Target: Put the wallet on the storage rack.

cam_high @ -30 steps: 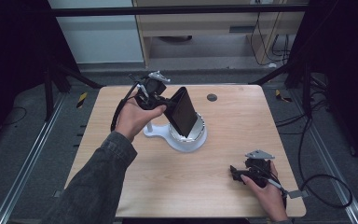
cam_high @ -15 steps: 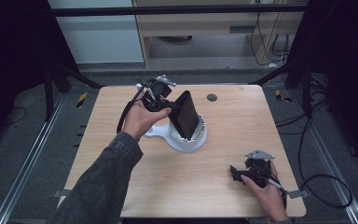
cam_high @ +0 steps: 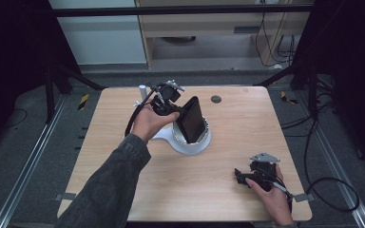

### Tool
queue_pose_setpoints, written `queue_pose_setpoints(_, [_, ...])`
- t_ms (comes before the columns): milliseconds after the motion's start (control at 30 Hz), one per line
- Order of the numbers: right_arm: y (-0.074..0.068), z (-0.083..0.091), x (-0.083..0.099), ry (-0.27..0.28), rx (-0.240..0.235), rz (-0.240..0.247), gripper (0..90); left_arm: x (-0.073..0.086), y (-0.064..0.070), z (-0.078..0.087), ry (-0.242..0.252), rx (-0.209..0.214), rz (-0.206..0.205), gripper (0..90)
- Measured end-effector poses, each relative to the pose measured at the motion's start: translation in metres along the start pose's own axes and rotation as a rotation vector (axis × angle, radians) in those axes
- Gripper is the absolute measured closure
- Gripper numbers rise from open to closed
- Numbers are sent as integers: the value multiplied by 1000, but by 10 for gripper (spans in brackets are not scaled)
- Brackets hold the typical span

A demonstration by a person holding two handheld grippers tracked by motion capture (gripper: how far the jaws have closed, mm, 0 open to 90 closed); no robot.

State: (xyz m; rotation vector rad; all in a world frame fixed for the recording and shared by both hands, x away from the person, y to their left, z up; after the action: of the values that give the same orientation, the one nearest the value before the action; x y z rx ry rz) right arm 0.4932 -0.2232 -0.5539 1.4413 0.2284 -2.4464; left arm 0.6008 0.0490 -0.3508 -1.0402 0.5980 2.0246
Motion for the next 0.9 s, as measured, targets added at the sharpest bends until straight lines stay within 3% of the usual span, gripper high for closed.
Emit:
queue_pose_setpoints(533, [0, 0, 0, 0, 1, 0, 27, 0, -8, -9, -10, 17, 43, 801])
queue_pose_setpoints(900, [0, 0, 0, 0, 1, -1, 26, -1, -12, -11, -9, -9, 43, 788])
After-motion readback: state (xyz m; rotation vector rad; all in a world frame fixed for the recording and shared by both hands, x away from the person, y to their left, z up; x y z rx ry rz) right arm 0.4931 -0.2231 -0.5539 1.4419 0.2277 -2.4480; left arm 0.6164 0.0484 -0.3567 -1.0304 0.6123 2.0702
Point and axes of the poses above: each handheld gripper's, and its own axes: z roughly backward along the jaws, x roughly out of its underside, y roughly to its right, the point moved 6 cm from there along -z, roughly forward along the jaws, and after that the axes turned 14 degrees about y, right-handed, at the moved point
